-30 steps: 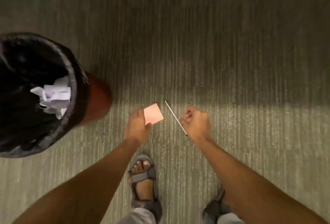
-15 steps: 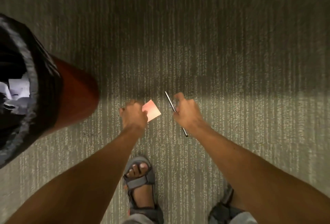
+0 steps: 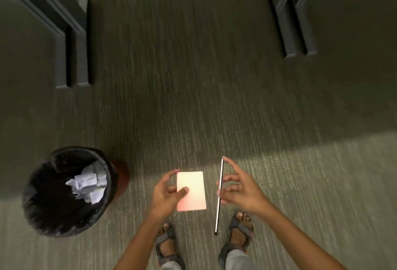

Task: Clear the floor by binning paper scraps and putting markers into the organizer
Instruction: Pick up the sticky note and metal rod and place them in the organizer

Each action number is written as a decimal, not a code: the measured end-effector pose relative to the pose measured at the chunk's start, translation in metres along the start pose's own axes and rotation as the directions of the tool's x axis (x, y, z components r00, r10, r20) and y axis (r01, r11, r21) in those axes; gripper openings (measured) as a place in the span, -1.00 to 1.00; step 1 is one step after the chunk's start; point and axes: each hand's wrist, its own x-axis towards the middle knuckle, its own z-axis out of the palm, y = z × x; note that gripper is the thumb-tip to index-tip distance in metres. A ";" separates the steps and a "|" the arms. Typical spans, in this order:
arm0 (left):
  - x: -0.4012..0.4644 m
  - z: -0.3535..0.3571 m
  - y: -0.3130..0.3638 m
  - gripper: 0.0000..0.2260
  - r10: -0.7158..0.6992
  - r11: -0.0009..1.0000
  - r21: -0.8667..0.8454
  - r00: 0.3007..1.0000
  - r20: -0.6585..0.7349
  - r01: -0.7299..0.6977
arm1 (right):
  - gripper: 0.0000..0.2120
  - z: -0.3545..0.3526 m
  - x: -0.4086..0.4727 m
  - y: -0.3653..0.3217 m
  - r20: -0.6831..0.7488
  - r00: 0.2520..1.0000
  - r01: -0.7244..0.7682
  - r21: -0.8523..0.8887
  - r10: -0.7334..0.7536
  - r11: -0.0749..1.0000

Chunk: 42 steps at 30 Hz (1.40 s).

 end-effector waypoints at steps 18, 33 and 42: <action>-0.267 0.194 0.313 -0.86 0.381 0.925 -0.014 0.925 -0.005 -0.381 | -0.27 -0.140 -0.322 -0.277 -0.045 0.970 0.239 0.050 -0.237 0.970; -0.186 0.284 0.542 -0.85 0.368 0.925 -0.110 0.930 0.016 -0.364 | -0.23 -0.298 -0.267 -0.436 -0.376 0.849 0.418 0.047 -0.372 0.907; -0.122 0.345 0.751 -0.83 0.465 0.884 -0.110 0.880 0.101 -0.454 | -0.21 -0.397 -0.219 -0.595 -0.537 0.718 0.463 -0.107 -0.443 0.880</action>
